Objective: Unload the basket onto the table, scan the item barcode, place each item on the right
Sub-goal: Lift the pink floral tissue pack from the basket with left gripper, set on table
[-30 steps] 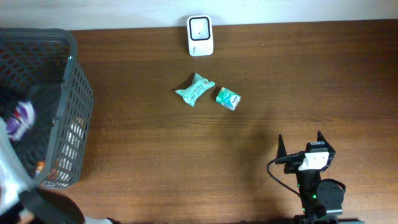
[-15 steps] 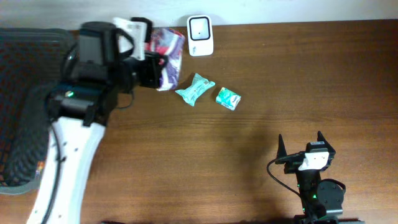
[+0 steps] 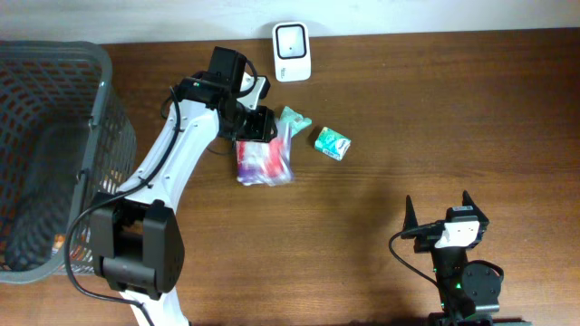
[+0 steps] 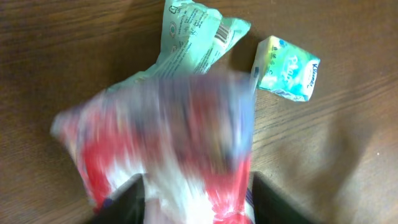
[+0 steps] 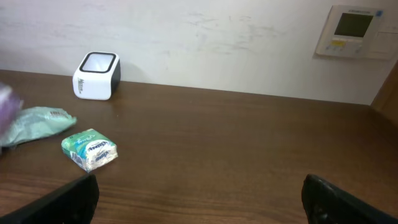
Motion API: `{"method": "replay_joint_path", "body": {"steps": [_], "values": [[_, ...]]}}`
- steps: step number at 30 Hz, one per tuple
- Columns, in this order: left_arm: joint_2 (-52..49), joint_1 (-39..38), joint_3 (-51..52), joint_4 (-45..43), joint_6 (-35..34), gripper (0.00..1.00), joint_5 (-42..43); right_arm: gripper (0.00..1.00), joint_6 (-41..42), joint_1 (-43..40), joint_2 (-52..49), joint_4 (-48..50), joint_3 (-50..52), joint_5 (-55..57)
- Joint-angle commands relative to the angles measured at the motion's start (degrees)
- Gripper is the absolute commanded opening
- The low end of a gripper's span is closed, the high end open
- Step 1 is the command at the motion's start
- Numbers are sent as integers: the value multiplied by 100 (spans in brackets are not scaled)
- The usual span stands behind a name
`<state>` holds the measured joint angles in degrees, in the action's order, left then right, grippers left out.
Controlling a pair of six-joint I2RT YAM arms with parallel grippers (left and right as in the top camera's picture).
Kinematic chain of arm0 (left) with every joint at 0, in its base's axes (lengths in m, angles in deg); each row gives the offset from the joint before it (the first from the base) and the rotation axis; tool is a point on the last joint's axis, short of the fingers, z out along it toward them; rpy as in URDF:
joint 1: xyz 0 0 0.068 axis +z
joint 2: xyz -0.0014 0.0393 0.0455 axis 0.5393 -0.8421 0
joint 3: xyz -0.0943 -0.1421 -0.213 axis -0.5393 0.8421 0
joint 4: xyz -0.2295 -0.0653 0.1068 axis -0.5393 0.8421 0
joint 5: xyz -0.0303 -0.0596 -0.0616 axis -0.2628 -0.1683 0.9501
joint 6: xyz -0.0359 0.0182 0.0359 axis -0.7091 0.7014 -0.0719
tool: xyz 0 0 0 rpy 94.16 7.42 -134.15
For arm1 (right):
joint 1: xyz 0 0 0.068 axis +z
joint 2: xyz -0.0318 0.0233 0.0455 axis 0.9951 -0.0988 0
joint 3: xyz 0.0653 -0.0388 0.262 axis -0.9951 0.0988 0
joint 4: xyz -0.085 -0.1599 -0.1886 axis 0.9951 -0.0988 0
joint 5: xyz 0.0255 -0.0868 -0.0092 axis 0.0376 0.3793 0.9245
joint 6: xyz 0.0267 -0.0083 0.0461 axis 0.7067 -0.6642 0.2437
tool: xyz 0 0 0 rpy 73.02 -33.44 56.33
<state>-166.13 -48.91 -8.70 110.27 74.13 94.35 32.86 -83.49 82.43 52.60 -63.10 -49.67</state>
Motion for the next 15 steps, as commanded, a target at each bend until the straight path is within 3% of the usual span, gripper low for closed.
{"method": "replay_joint_path", "body": {"steps": [1, 2, 3, 7, 11, 15], "values": [[13, 44, -162, -46, 55, 82, -98, 99, -22, 37, 37, -28, 42, 11], [44, 72, -372, 46, 52, 94, -98, 99, -22, 37, 37, -28, 42, 11], [90, 146, -713, 286, 52, 99, -96, 99, -22, 37, 37, -28, 42, 11], [688, 540, -1873, 1073, 52, 99, -101, 99, -20, 37, 37, -28, 42, 11], [1521, 1189, -1880, 1193, 52, 99, -122, 99, -22, 37, 37, -26, 42, 11], [1639, 1759, -1880, 1593, 52, 100, -315, 99, -22, 37, 37, -28, 42, 11]]}}
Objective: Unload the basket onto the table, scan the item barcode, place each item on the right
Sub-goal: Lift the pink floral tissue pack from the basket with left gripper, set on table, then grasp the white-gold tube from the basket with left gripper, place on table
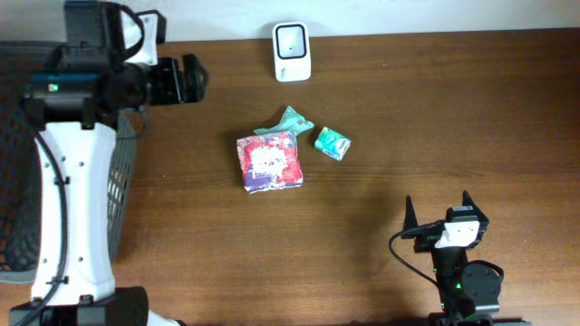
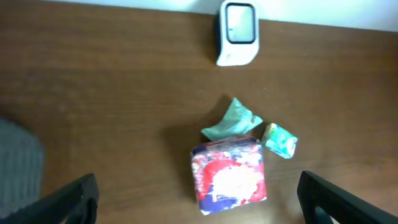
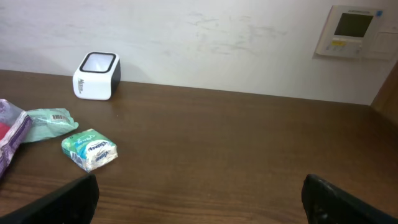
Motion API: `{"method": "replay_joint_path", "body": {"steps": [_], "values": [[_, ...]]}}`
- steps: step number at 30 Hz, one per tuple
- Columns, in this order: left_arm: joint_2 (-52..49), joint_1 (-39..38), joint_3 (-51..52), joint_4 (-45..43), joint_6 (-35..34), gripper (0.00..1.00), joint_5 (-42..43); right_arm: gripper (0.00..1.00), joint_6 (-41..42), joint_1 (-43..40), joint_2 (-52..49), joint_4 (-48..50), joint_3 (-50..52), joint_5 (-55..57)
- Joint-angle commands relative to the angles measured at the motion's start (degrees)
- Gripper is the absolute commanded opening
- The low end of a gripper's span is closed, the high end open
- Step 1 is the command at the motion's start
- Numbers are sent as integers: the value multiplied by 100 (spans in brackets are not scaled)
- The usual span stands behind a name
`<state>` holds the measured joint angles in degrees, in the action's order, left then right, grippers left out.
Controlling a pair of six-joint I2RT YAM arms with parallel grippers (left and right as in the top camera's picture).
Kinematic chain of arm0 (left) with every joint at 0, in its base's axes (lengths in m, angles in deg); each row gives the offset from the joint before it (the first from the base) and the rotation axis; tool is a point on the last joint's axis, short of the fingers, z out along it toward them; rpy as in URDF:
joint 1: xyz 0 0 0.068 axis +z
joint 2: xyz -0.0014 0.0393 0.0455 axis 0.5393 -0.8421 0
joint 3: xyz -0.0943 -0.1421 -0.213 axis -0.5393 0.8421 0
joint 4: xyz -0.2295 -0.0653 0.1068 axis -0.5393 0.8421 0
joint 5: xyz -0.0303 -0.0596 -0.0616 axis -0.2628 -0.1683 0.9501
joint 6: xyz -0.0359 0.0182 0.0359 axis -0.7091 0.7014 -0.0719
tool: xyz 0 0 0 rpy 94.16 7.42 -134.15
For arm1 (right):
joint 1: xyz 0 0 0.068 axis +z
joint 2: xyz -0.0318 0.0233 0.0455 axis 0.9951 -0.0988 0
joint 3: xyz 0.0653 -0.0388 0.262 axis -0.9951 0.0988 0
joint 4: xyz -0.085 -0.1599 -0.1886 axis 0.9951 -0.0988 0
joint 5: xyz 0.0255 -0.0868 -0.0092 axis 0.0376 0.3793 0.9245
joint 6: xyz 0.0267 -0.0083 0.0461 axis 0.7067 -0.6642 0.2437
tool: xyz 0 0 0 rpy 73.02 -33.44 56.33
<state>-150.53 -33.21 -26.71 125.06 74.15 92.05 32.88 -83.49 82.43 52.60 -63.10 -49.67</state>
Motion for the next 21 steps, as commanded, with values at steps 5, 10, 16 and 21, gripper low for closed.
{"method": "replay_joint_path", "body": {"steps": [5, 10, 16, 21], "values": [[79, 525, -79, 153, 48, 99, -291, 99, -24, 37, 37, -26, 42, 11], [76, 1012, -76, 155, -212, 99, -1154, 99, -24, 37, 37, -28, 42, 11], [24, 2750, 302, 763, -1869, 99, -2017, 99, -24, 37, 37, -28, 42, 11], [13, 3075, 1722, 111, -2288, 99, -2378, 99, -24, 37, 37, -28, 42, 11]]}}
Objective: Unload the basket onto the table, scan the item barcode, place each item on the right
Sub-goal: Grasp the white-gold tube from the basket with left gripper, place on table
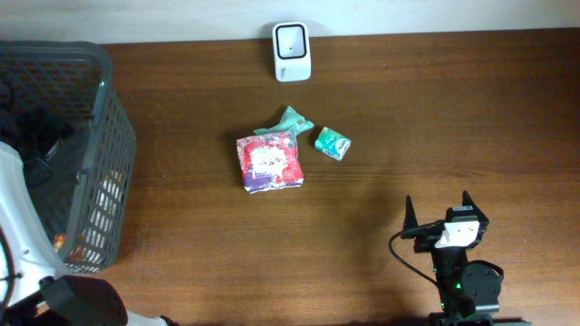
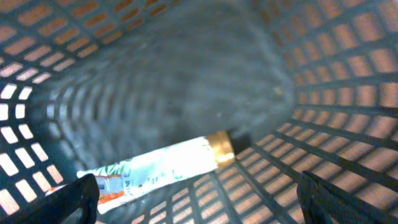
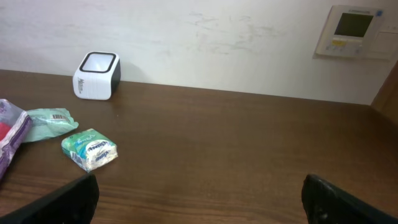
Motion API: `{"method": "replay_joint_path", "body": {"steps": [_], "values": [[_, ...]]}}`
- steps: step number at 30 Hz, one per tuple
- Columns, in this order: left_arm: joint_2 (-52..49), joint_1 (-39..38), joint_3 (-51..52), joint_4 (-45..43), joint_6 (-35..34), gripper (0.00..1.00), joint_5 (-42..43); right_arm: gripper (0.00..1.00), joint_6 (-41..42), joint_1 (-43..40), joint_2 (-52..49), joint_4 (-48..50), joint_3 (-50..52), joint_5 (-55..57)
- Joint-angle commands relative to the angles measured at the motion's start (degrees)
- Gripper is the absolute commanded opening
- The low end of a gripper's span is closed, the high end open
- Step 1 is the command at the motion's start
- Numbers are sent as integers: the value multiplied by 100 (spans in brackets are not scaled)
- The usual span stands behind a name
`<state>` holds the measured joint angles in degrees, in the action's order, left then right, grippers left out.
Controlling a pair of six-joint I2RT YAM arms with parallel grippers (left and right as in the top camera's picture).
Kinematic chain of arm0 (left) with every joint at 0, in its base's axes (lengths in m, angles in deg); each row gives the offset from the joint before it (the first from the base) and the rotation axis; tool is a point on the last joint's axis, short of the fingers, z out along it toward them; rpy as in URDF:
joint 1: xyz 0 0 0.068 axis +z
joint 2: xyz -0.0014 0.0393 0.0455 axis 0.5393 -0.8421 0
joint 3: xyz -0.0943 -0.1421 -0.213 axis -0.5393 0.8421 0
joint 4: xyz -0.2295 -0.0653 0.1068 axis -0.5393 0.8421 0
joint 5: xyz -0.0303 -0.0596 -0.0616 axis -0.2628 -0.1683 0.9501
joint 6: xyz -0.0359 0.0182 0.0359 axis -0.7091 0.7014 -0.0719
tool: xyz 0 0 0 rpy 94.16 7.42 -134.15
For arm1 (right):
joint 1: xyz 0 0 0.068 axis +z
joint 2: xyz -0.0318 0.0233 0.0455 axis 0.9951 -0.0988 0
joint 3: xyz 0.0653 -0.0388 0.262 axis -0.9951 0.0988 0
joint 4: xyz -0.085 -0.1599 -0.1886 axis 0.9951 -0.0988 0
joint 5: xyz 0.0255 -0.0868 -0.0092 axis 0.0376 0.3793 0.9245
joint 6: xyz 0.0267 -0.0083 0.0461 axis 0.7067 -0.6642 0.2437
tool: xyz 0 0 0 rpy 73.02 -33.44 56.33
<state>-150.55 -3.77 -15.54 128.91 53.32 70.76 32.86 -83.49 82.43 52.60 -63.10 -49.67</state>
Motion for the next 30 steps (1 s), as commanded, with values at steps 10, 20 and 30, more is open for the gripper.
{"method": "replay_joint_path", "body": {"steps": [10, 20, 30], "values": [[-2, 807, 1838, -1596, 4417, 99, 1386, 99, -22, 37, 37, -26, 42, 11], [-439, 807, 2765, -1349, 5434, 99, 1377, 99, -22, 37, 37, -26, 42, 11], [-1375, 807, 2763, -2011, 5434, 16, 1193, 99, -22, 37, 37, -26, 42, 11]]}}
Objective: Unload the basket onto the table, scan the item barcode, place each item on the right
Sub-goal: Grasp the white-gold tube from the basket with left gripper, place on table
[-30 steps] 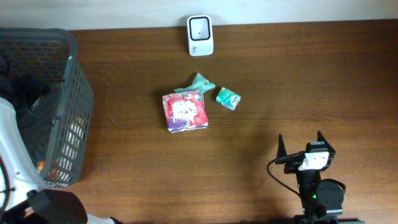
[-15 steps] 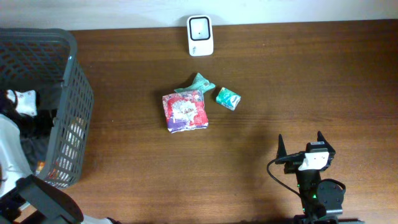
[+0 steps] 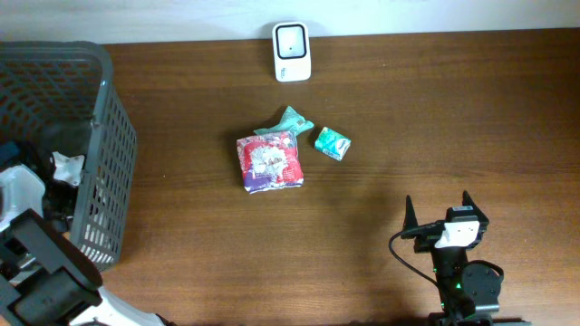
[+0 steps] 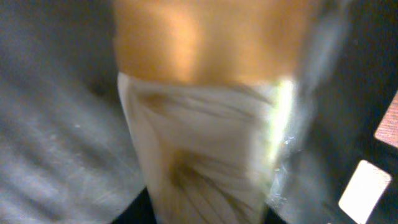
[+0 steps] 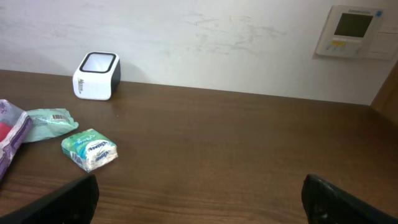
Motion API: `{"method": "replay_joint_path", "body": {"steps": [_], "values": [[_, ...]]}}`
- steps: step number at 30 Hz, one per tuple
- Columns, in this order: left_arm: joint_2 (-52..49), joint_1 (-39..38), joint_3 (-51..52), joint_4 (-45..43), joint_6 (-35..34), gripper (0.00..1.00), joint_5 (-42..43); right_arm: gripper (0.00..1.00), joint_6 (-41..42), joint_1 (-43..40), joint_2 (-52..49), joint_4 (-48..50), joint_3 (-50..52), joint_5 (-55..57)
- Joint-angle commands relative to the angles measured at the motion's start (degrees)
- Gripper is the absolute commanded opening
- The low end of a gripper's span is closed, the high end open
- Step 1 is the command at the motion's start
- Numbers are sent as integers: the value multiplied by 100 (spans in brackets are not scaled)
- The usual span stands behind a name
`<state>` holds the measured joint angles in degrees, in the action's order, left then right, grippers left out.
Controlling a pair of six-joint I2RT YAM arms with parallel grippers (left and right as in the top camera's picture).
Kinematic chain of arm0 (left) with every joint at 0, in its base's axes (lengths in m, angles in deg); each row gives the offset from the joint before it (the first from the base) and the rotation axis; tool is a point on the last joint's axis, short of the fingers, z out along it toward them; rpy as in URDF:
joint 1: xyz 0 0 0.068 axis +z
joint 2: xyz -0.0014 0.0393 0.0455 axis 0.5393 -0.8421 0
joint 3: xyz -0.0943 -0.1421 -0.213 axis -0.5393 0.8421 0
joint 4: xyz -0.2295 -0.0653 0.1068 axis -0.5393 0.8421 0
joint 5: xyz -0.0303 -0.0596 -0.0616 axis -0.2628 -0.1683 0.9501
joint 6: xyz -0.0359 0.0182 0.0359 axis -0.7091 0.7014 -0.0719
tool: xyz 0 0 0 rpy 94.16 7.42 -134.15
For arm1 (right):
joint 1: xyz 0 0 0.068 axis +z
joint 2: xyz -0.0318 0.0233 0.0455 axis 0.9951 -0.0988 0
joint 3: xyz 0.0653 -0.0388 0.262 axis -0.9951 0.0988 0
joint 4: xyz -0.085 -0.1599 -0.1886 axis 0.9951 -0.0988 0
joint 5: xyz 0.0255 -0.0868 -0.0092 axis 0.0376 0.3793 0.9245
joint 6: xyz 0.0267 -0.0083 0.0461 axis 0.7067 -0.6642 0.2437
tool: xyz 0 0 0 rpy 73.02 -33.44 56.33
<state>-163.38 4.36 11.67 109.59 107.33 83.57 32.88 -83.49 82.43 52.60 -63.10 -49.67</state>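
A white tube with a gold cap [image 4: 205, 124] fills the blurred left wrist view. It sits between the dark fingers of my left gripper [image 4: 208, 214], which close in on both of its sides, down inside the grey mesh basket [image 3: 100, 81]. The white barcode scanner [image 3: 292, 40] stands at the table's far edge, also seen as the scanner [image 5: 96, 67] against the wall. My right gripper [image 5: 199, 199] rests open and empty at the near right.
A red and white packet [image 3: 269, 162], a green pouch [image 3: 290, 120] and a green tissue pack [image 3: 332, 143] lie mid-table, in front of the scanner. The basket takes up the table's left end. A wall panel [image 5: 353, 31] hangs at the right.
My left gripper was open above the tube lying on the basket floor. Now it is down on the tube, fingers against both of its sides. The right arm has not moved.
My left gripper held the red and white packet next to the green pouch. The packet then lay on the table with the gripper open and high near the basket. Then the gripper looked into the basket at the tube, and now it grips it.
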Motion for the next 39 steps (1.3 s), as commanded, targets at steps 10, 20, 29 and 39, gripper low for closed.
{"method": "replay_joint_path", "body": {"steps": [10, 20, 29, 39], "values": [[1091, -7, -3943, 699, -2553, 0, 1692, 99, -24, 37, 37, -26, 42, 11], [1759, -2575, -4249, 710, -4430, 0, 3001, 99, -24, 37, 37, -26, 42, 11], [-809, -6496, -4249, 929, -6236, 0, 22, 99, -24, 37, 37, -28, 42, 11], [-2236, -6843, -4249, 339, -6231, 20, -1231, 99, -24, 37, 39, -26, 42, 11]]}}
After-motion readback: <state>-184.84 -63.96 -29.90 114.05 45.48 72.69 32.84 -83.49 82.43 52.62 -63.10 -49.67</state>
